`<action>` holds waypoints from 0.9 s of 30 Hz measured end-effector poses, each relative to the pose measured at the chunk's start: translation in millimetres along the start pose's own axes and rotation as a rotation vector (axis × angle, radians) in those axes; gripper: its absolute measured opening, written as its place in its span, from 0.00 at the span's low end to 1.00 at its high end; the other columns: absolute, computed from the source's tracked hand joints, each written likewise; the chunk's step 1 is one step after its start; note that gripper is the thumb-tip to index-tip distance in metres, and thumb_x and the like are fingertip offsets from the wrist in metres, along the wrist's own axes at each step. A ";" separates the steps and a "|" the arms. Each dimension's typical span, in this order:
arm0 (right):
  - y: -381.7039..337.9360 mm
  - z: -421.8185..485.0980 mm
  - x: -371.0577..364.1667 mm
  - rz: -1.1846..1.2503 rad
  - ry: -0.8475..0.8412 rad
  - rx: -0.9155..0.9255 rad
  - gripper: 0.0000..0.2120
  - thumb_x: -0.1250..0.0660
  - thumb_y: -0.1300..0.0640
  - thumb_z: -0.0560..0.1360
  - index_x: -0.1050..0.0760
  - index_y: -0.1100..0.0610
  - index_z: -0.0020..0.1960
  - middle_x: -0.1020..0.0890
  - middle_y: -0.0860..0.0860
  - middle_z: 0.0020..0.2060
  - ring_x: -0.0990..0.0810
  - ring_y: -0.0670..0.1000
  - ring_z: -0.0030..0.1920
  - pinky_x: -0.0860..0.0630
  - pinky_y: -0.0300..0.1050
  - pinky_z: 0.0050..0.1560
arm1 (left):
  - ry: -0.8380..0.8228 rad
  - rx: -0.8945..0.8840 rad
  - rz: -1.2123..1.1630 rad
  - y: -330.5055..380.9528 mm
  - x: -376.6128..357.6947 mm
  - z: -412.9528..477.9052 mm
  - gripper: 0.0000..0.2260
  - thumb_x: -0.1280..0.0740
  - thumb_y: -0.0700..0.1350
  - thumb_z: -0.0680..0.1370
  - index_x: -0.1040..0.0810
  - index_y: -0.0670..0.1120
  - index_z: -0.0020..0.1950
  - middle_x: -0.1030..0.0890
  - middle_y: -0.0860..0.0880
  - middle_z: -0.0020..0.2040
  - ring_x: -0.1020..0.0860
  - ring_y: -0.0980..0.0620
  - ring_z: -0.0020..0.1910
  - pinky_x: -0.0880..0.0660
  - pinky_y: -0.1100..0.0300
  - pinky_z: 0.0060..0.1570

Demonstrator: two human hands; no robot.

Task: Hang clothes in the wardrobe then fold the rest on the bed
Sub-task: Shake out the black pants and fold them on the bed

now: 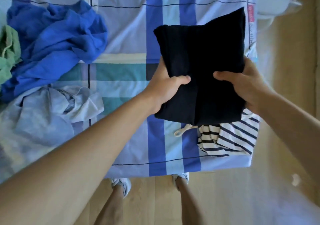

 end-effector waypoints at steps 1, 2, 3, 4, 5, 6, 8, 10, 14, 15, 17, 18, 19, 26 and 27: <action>4.5 -14.1 23.1 -0.002 0.015 -0.017 0.23 0.26 0.63 0.72 0.25 0.51 0.65 0.15 0.47 0.53 0.15 0.47 0.53 0.20 0.46 0.54 | -0.029 -0.025 -0.001 0.4 -22.2 -6.9 0.29 0.27 0.37 0.74 0.34 0.52 0.71 0.20 0.52 0.62 0.21 0.54 0.61 0.25 0.51 0.66; 9.7 -28.2 46.4 -0.011 0.025 -0.029 0.23 0.26 0.64 0.72 0.25 0.51 0.65 0.15 0.47 0.53 0.15 0.47 0.53 0.20 0.46 0.54 | -0.060 -0.045 0.001 -0.4 -47.1 -13.4 0.31 0.27 0.38 0.74 0.35 0.52 0.73 0.21 0.53 0.64 0.22 0.55 0.62 0.26 0.53 0.67; 19.8 -40.9 67.9 -0.020 0.044 -0.047 0.22 0.26 0.63 0.73 0.24 0.50 0.64 0.14 0.46 0.53 0.15 0.47 0.52 0.20 0.47 0.54 | -0.090 -0.052 0.015 -4.9 -70.9 -19.4 0.33 0.27 0.38 0.74 0.37 0.52 0.75 0.22 0.53 0.65 0.23 0.55 0.63 0.27 0.55 0.67; 34.2 -51.9 87.5 -0.035 0.072 -0.069 0.21 0.26 0.63 0.73 0.23 0.47 0.62 0.14 0.45 0.52 0.15 0.47 0.52 0.20 0.49 0.55 | -0.111 -0.043 0.041 -14.4 -92.9 -25.8 0.34 0.27 0.38 0.74 0.38 0.52 0.75 0.23 0.53 0.66 0.24 0.56 0.64 0.28 0.57 0.67; 50.0 -60.7 104.9 -0.060 0.105 -0.084 0.20 0.25 0.63 0.72 0.23 0.46 0.60 0.14 0.45 0.52 0.15 0.47 0.52 0.20 0.51 0.56 | -0.123 -0.029 0.072 -27.2 -112.3 -30.7 0.33 0.27 0.38 0.74 0.39 0.51 0.75 0.23 0.53 0.66 0.24 0.55 0.64 0.28 0.56 0.67; 69.4 -66.1 119.9 -0.101 0.135 -0.097 0.20 0.25 0.62 0.72 0.23 0.45 0.59 0.14 0.45 0.51 0.15 0.47 0.52 0.21 0.53 0.58 | -0.122 -0.008 0.100 -44.7 -128.5 -33.6 0.33 0.27 0.38 0.74 0.39 0.50 0.74 0.24 0.51 0.65 0.24 0.54 0.64 0.28 0.55 0.67; 110.5 -69.0 138.0 -0.234 0.169 -0.111 0.24 0.25 0.61 0.73 0.26 0.46 0.66 0.16 0.44 0.54 0.17 0.47 0.54 0.22 0.53 0.60 | -0.081 0.040 0.209 -84.4 -147.5 -36.6 0.35 0.26 0.41 0.74 0.41 0.49 0.76 0.24 0.49 0.67 0.25 0.49 0.66 0.28 0.50 0.68; 155.5 -65.4 144.2 -0.408 0.154 -0.180 0.38 0.26 0.60 0.74 0.39 0.48 0.78 0.20 0.48 0.61 0.20 0.54 0.61 0.25 0.53 0.61 | -0.026 0.067 0.520 -118.3 -153.5 -38.4 0.41 0.28 0.43 0.75 0.49 0.48 0.81 0.28 0.46 0.72 0.26 0.45 0.68 0.27 0.50 0.65; 209.6 -60.2 143.9 -0.620 0.176 -0.250 0.54 0.26 0.61 0.74 0.65 0.49 0.81 0.42 0.58 0.76 0.35 0.63 0.73 0.32 0.62 0.70 | 0.111 -0.268 1.146 -106.1 -171.7 -50.4 0.50 0.25 0.44 0.72 0.57 0.44 0.82 0.50 0.40 0.82 0.47 0.39 0.81 0.39 0.44 0.76; 205.0 -60.9 141.3 -0.690 0.222 -0.150 0.55 0.25 0.62 0.72 0.64 0.50 0.81 0.46 0.58 0.77 0.40 0.63 0.75 0.36 0.62 0.73 | 0.045 -0.415 1.241 -99.1 -189.4 -54.8 0.50 0.25 0.46 0.72 0.57 0.45 0.83 0.54 0.41 0.83 0.52 0.38 0.81 0.42 0.41 0.77; 184.6 -64.2 126.8 -0.863 0.262 0.090 0.55 0.24 0.62 0.69 0.59 0.53 0.81 0.50 0.60 0.79 0.48 0.63 0.79 0.44 0.62 0.77 | -0.097 -0.600 1.427 -94.6 -215.6 -57.7 0.50 0.26 0.51 0.73 0.57 0.46 0.83 0.58 0.42 0.83 0.58 0.38 0.81 0.48 0.39 0.78; 176.3 -65.5 116.7 -0.925 0.238 0.176 0.55 0.24 0.61 0.68 0.57 0.54 0.82 0.51 0.60 0.79 0.50 0.62 0.80 0.46 0.62 0.78 | -0.128 -0.629 1.512 -96.1 -219.8 -56.3 0.50 0.26 0.52 0.73 0.58 0.46 0.83 0.60 0.43 0.83 0.59 0.38 0.81 0.51 0.38 0.78; 174.1 -64.6 108.9 -0.967 0.198 0.228 0.54 0.23 0.59 0.67 0.55 0.55 0.82 0.51 0.59 0.80 0.52 0.61 0.80 0.46 0.63 0.78 | -0.144 -0.613 1.597 -99.3 -219.8 -52.5 0.51 0.27 0.54 0.73 0.58 0.46 0.83 0.61 0.43 0.82 0.61 0.38 0.81 0.55 0.38 0.78; 207.3 -41.8 76.9 -1.124 -0.111 0.071 0.55 0.23 0.48 0.71 0.60 0.49 0.82 0.59 0.54 0.81 0.58 0.58 0.81 0.50 0.62 0.78 | -0.305 -0.373 1.659 -129.5 -191.8 -17.9 0.53 0.27 0.60 0.73 0.61 0.47 0.82 0.67 0.45 0.81 0.64 0.40 0.81 0.58 0.36 0.77; 206.9 -39.8 80.9 -1.132 -0.095 0.044 0.55 0.24 0.48 0.71 0.60 0.49 0.82 0.59 0.55 0.81 0.57 0.58 0.81 0.51 0.62 0.78 | -0.323 -0.400 1.621 -124.9 -193.2 -18.4 0.52 0.27 0.58 0.74 0.60 0.47 0.82 0.66 0.45 0.82 0.63 0.40 0.81 0.57 0.37 0.77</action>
Point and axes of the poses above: each hand's wrist, its own z-axis towards the middle knuckle, its own x-axis out of the back of the hand, y = z × x, the point moved 9 cm from there along z, towards the middle knuckle
